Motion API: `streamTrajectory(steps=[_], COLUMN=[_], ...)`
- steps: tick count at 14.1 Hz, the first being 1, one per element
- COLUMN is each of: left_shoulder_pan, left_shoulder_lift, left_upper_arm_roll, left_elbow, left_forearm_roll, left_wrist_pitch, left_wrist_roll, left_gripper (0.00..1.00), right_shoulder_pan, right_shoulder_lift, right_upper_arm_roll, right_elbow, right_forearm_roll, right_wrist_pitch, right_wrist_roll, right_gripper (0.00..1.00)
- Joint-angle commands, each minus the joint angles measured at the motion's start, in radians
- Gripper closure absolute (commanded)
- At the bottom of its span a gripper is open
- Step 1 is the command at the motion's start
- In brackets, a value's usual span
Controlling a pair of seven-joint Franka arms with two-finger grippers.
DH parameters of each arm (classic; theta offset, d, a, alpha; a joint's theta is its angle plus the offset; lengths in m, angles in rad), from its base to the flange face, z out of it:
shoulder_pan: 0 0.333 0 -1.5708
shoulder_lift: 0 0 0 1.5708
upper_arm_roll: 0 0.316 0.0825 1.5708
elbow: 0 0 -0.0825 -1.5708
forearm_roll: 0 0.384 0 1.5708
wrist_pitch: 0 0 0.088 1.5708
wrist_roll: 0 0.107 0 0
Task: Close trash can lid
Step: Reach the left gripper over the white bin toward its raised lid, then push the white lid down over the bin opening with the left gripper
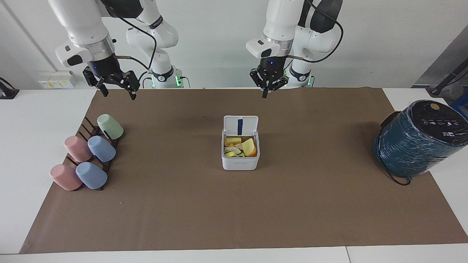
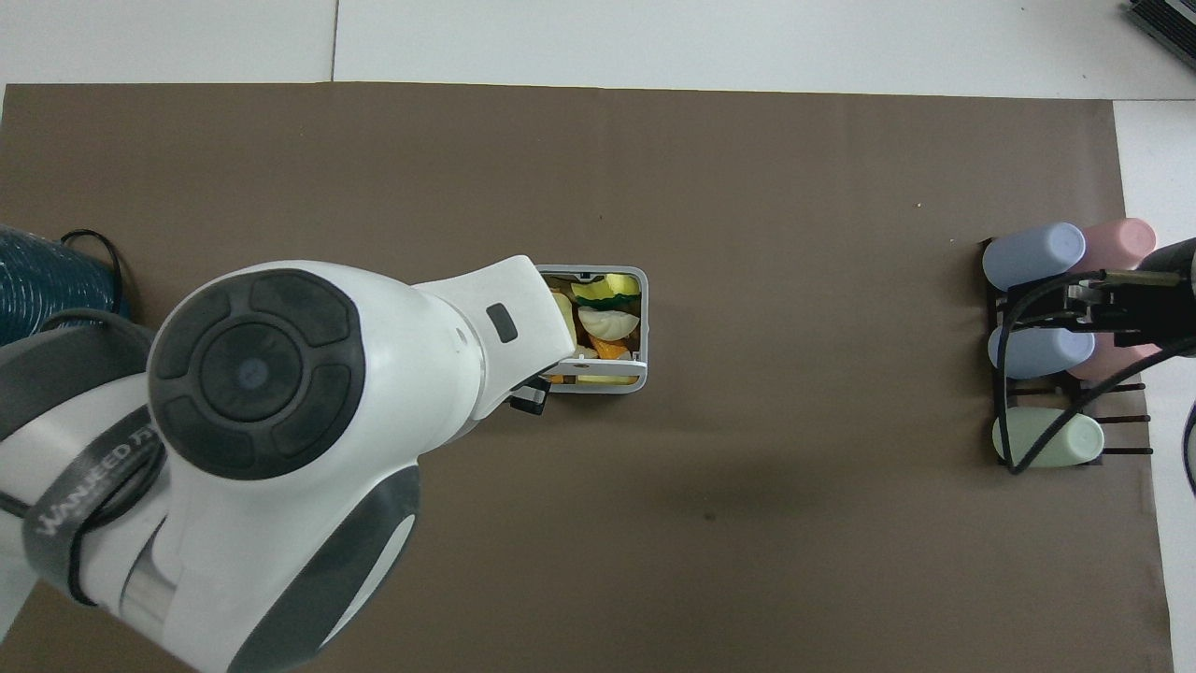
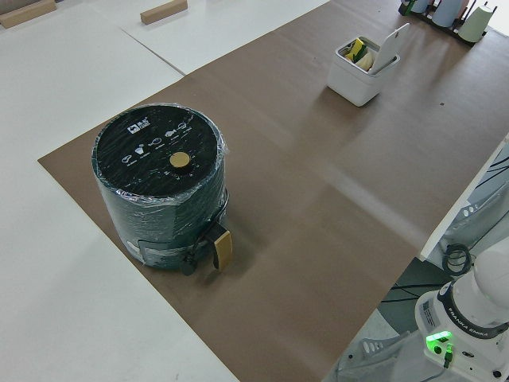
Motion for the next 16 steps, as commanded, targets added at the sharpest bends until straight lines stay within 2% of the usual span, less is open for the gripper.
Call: streamTrajectory(steps=[1,4,8,11,16], left_shoulder_pan=[-0.050,-0.059,-0.077,-0.065,-0.042], left_shoulder_lift=[0.027,0.063,0.116,0.129,0.176], left_upper_arm_roll=[0.017,0.017,0.017,0.017,0.017], left_elbow=[-0.037,-0.060,-0.066,-0.066,-0.064], left_forearm_roll=[-0.007,-0.007,-0.009,-0.009,-0.010], left_wrist_pitch=[0.053,0.117,0.189,0.242,0.404], left_wrist_roll=[-0.012,-0.010,-0.010,-0.009,-0.005], left_gripper=[1.00,1.00,1.00,1.00,1.00], right_shoulder_pan=[-0.046,-0.089,-0.081,-0.078,-0.078], right_shoulder_lift=[-0.024,-0.025,-0.030,-0.032,-0.033], right_upper_arm_roll=[-0.014,-0.018,-0.017,-0.014,-0.008], right_elbow=[-0.020,-0.014,-0.028,-0.031,-0.034], right_forearm_roll=[0.063,0.076,0.024,0.009,0.007], right_wrist_pitch=[-0.003,-0.032,0.000,0.004,0.003], right_wrist_roll=[-0.036,-0.129,-0.131,-0.128,-0.123], right_gripper=[0.00,0.00,0.00,0.00,0.00])
